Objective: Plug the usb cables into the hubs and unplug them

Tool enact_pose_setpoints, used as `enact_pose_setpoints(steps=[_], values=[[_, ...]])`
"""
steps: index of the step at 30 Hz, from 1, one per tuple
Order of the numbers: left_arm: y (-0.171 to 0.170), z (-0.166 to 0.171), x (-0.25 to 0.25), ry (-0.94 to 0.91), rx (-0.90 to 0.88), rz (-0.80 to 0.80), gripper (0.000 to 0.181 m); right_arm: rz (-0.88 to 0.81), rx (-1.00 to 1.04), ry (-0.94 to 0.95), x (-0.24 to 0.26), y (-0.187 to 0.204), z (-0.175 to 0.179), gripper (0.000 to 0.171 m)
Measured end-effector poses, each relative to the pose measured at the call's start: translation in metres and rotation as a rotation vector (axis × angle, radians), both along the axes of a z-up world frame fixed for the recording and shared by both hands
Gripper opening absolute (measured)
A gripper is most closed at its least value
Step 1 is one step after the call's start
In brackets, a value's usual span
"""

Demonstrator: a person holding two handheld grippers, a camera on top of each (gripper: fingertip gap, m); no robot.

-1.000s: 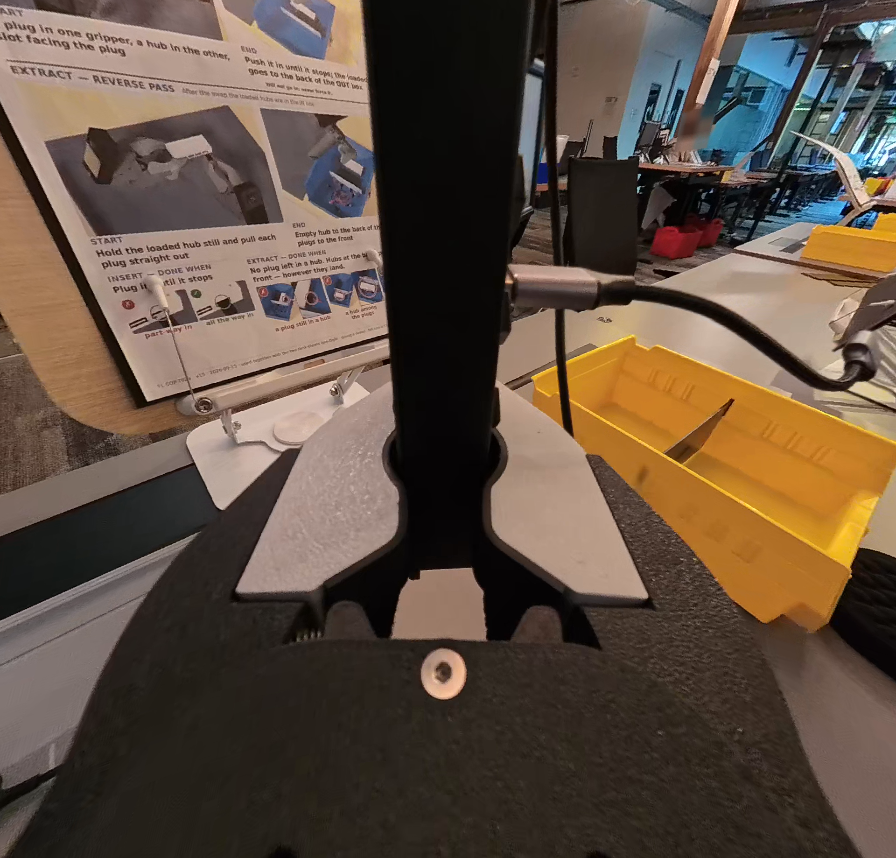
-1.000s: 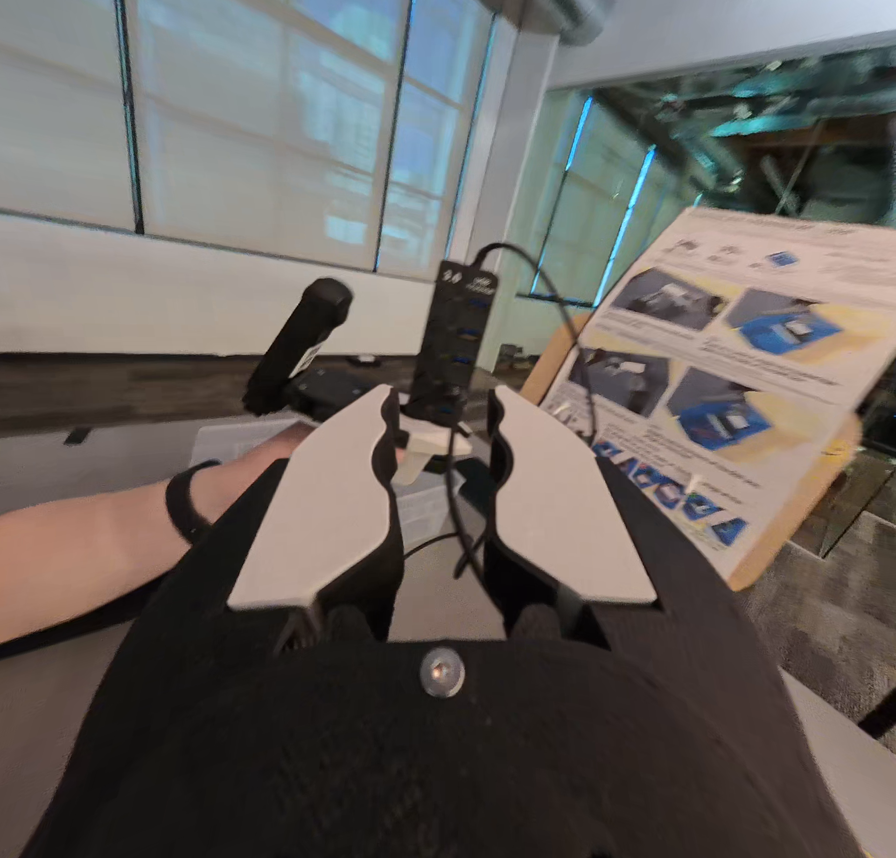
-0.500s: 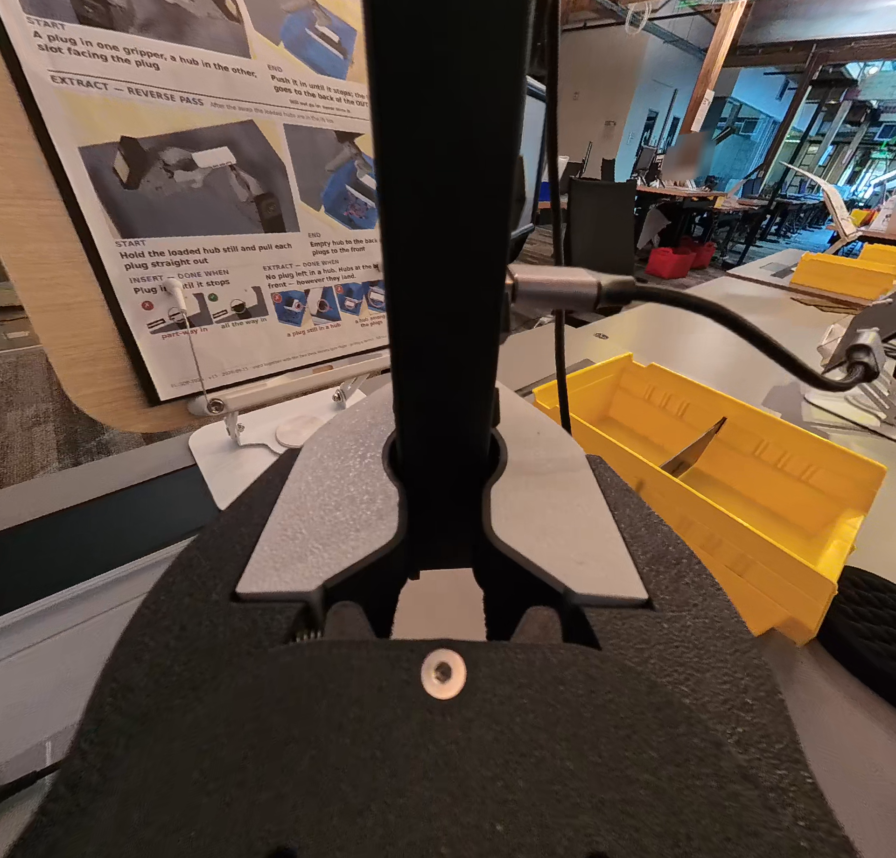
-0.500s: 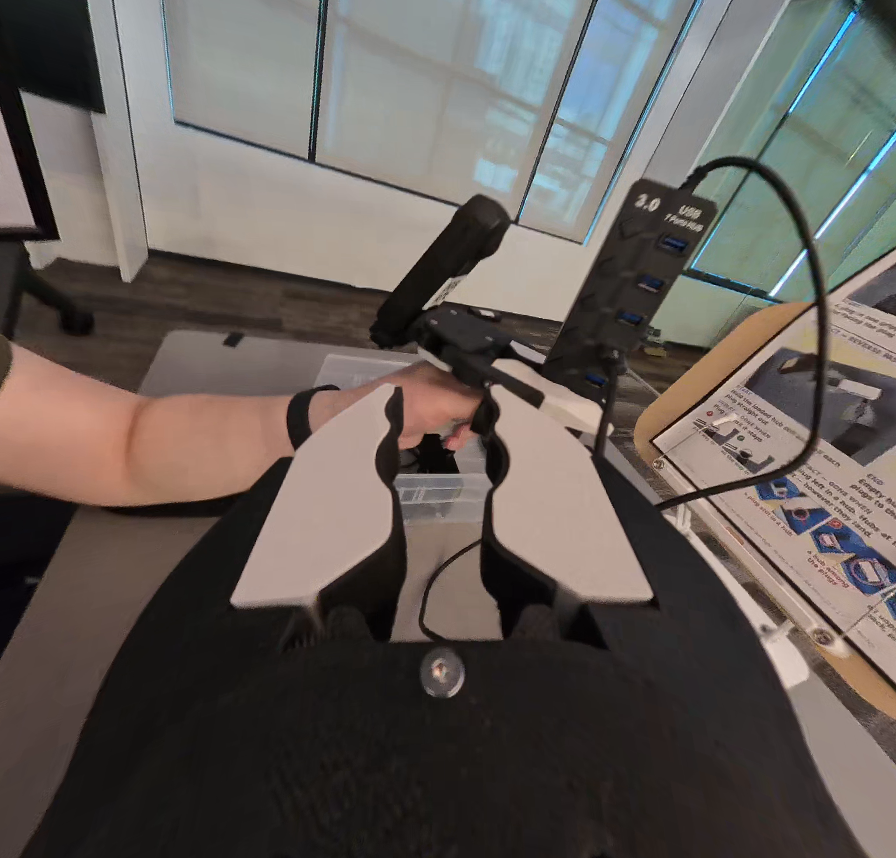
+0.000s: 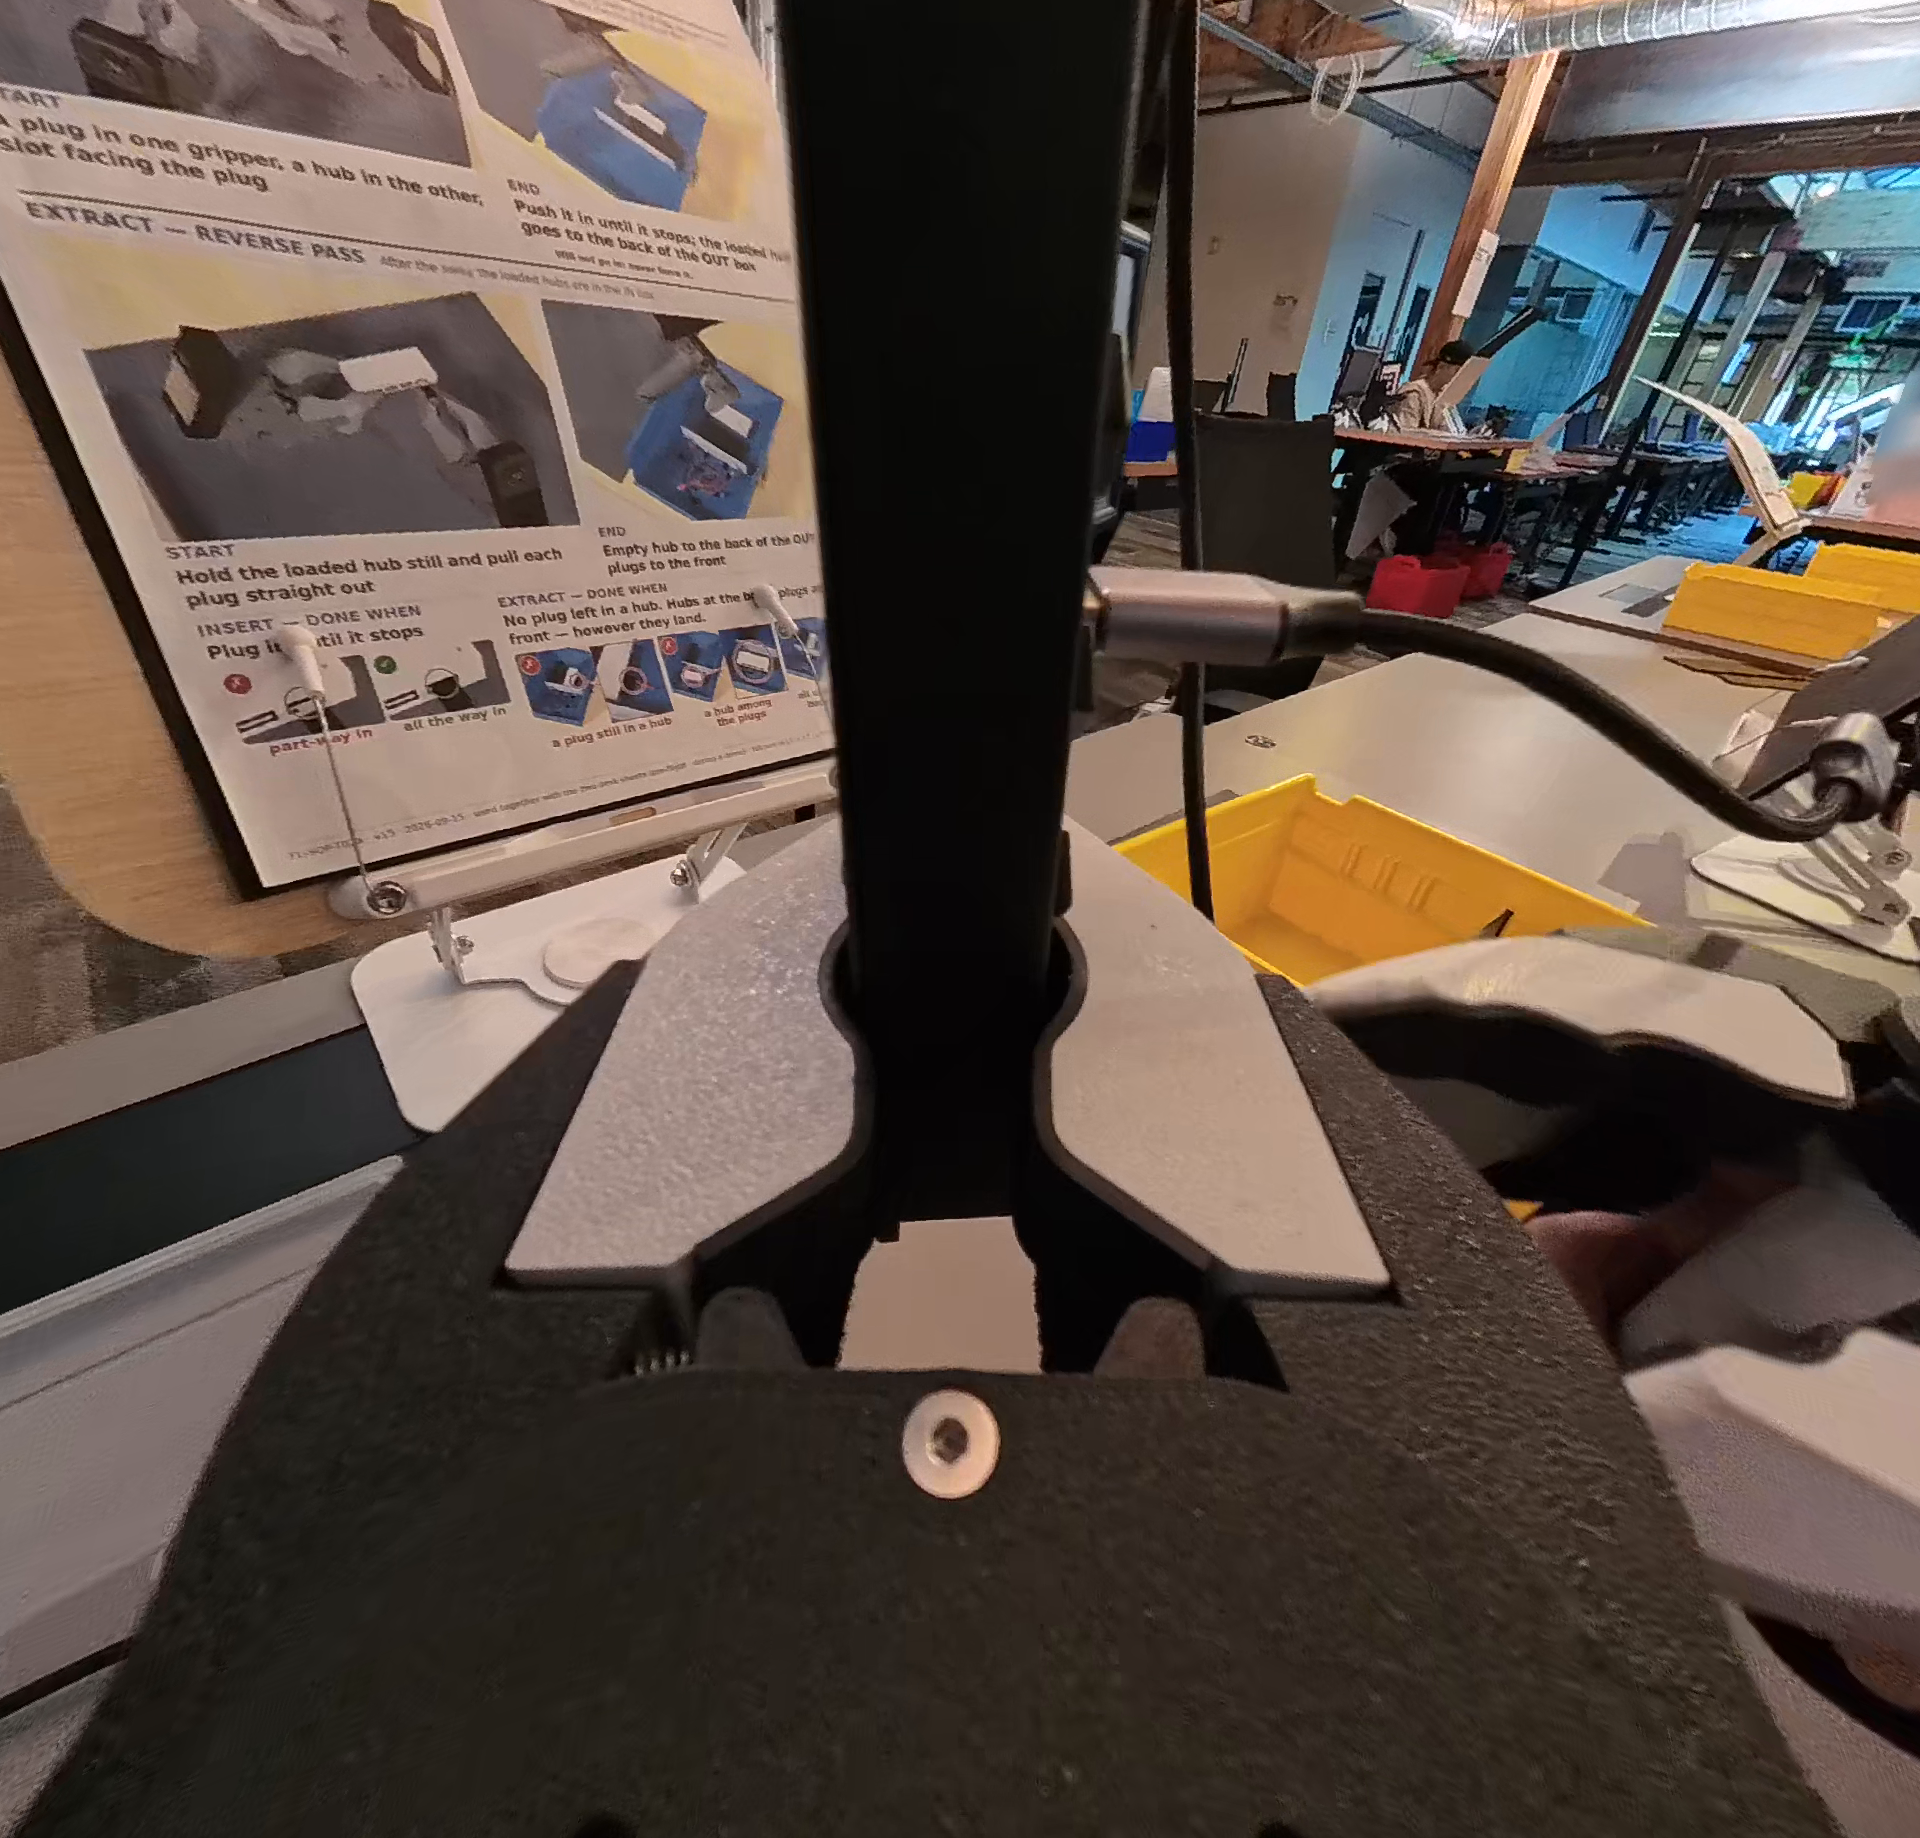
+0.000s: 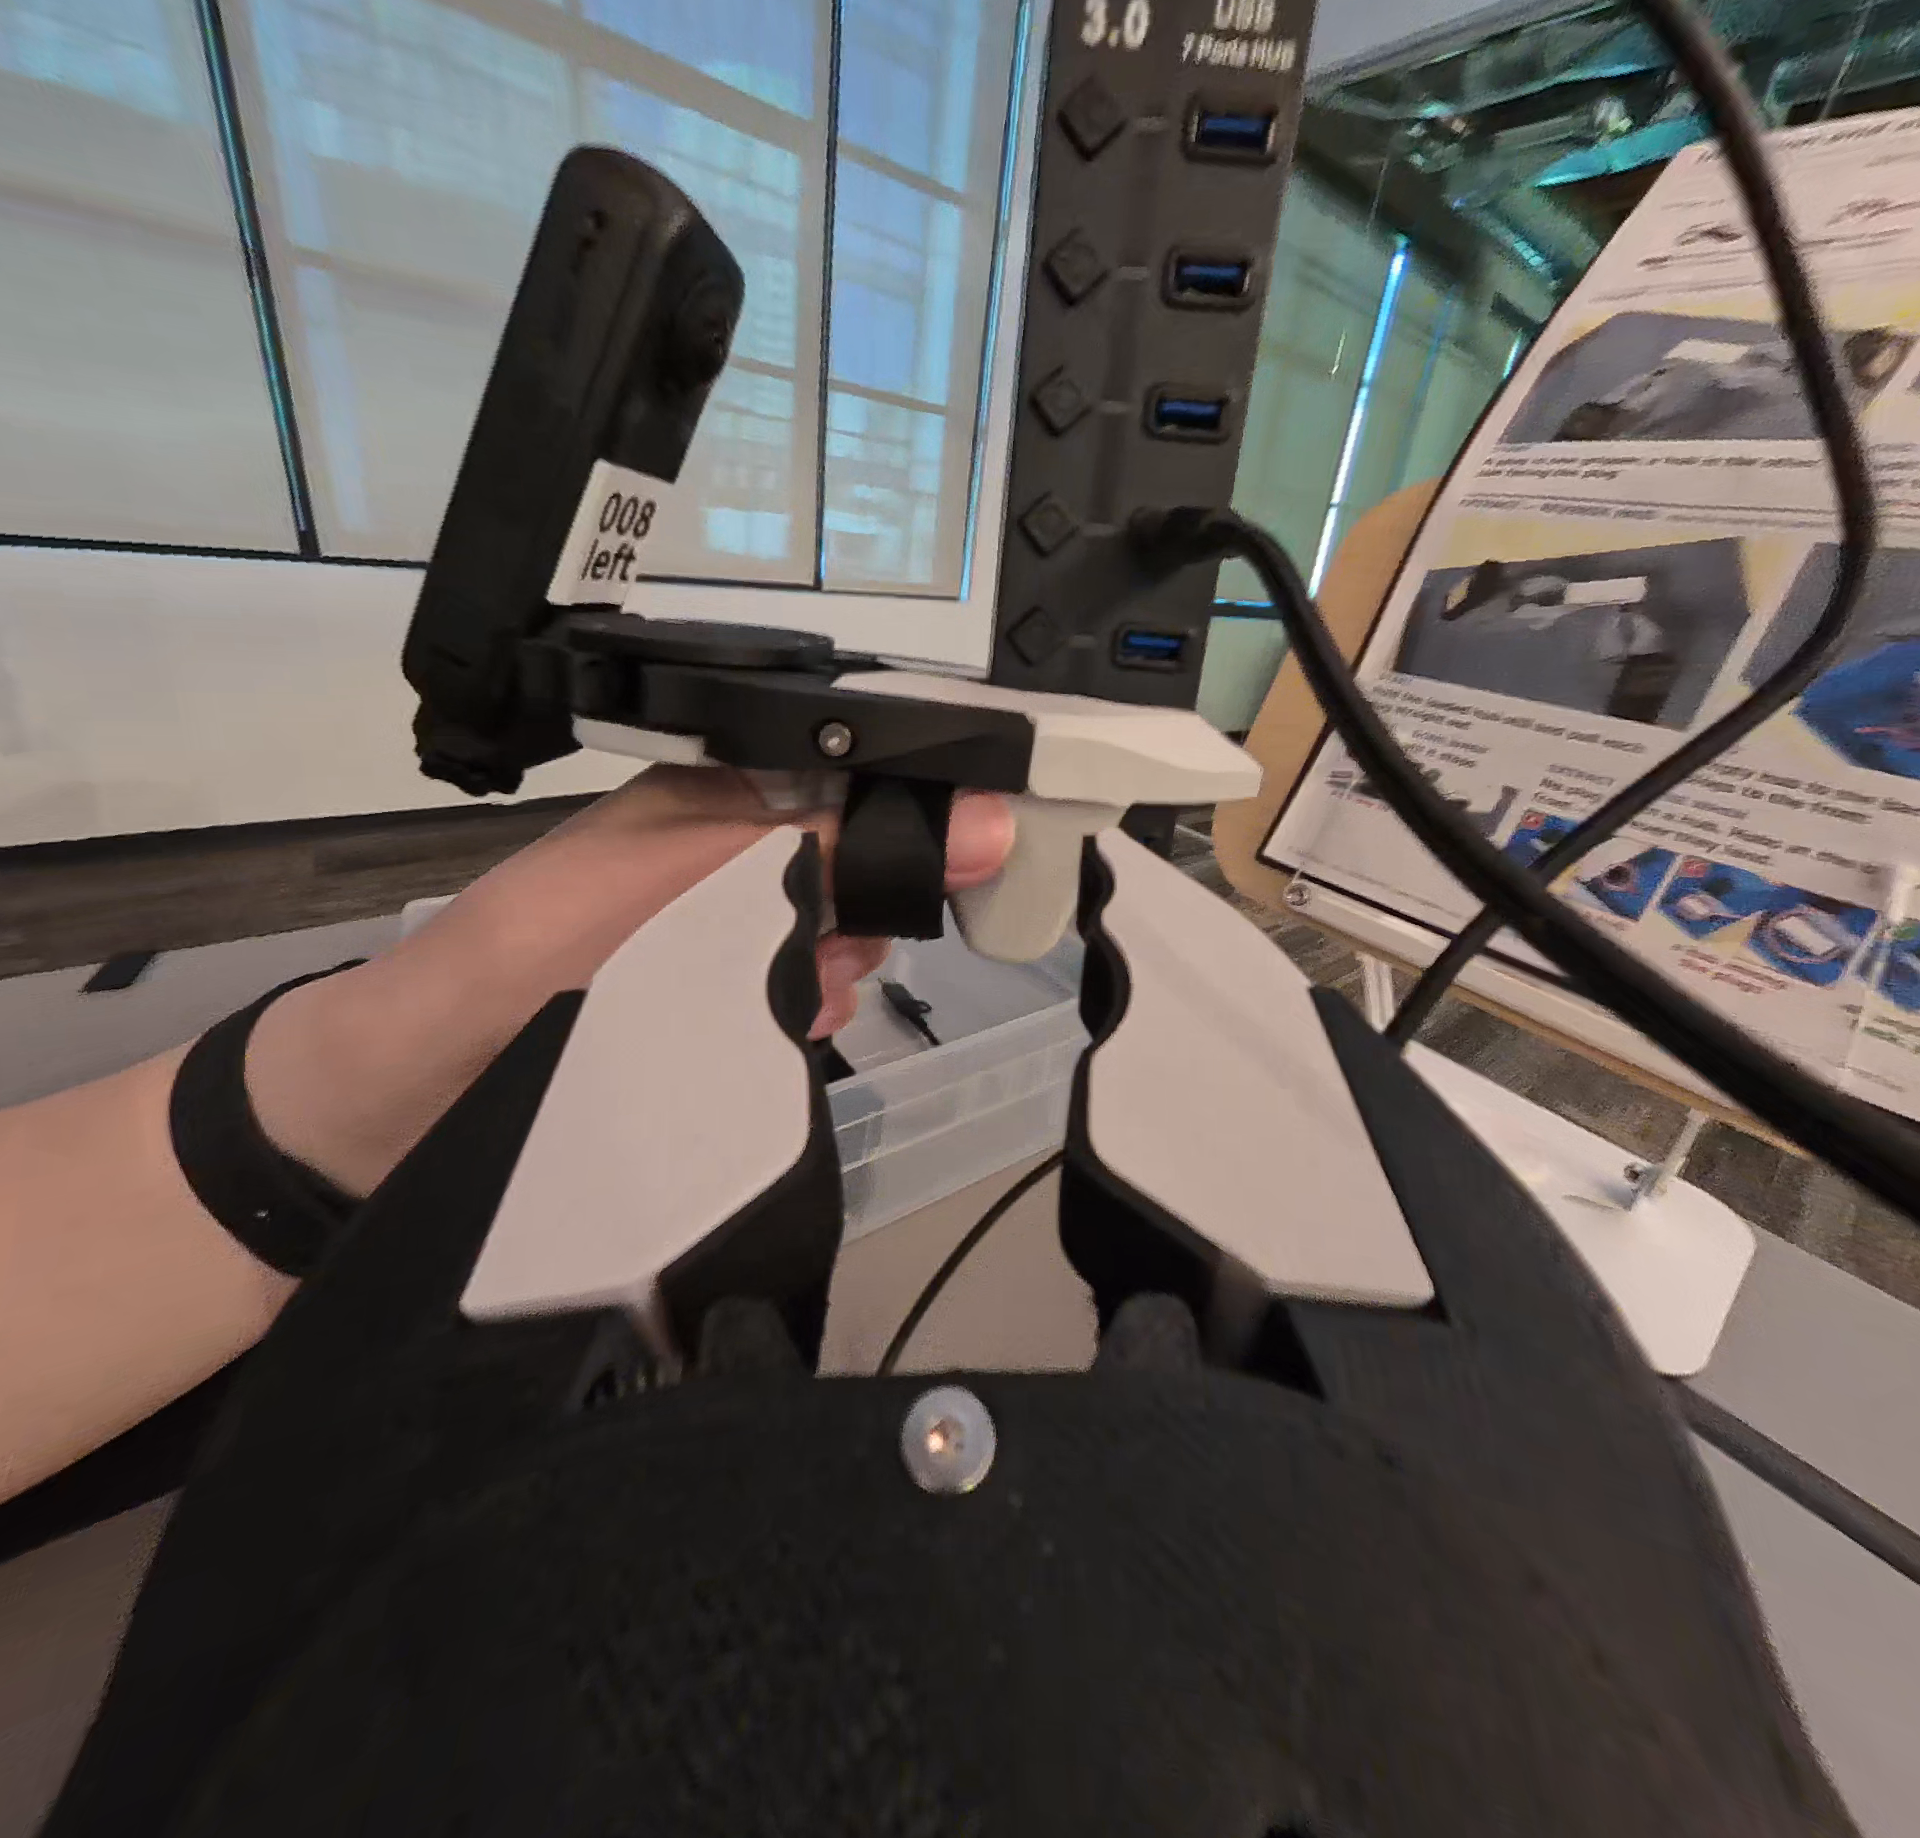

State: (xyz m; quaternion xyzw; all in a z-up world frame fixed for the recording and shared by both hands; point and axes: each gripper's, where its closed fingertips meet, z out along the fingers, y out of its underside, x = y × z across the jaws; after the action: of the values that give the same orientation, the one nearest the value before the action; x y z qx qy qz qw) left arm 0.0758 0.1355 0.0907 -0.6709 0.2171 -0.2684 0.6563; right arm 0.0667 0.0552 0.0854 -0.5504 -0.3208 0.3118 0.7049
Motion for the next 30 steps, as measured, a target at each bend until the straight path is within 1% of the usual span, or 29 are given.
enact_pose_setpoints(steps=[4, 6, 12, 17, 22, 30], values=[[0.001, -0.005, 0.004, -0.001, -0.021, -0.018, 0.026, -0.010, -0.010, -0.040, 0.003, 0.002, -0.001, 0.046], [0.002, -0.005, 0.003, -0.003, -0.023, -0.018, 0.026, 0.012, -0.029, -0.047, 0.001, 0.000, -0.002, 0.041], [0.004, -0.004, -0.003, -0.015, -0.023, -0.008, 0.026, 0.011, -0.017, -0.100, -0.004, -0.003, -0.007, 0.040], [0.002, -0.001, -0.001, -0.029, -0.008, -0.013, 0.026, -0.067, -0.013, -0.021, 0.013, 0.011, 0.001, 0.041], [-0.005, -0.005, 0.015, 0.003, 0.013, -0.035, 0.026, -0.138, 0.022, 0.042, 0.034, 0.018, 0.015, 0.041], [-0.012, -0.020, 0.041, 0.046, 0.008, -0.071, 0.026, -0.229, 0.056, 0.044, 0.050, 0.027, 0.021, 0.040]])
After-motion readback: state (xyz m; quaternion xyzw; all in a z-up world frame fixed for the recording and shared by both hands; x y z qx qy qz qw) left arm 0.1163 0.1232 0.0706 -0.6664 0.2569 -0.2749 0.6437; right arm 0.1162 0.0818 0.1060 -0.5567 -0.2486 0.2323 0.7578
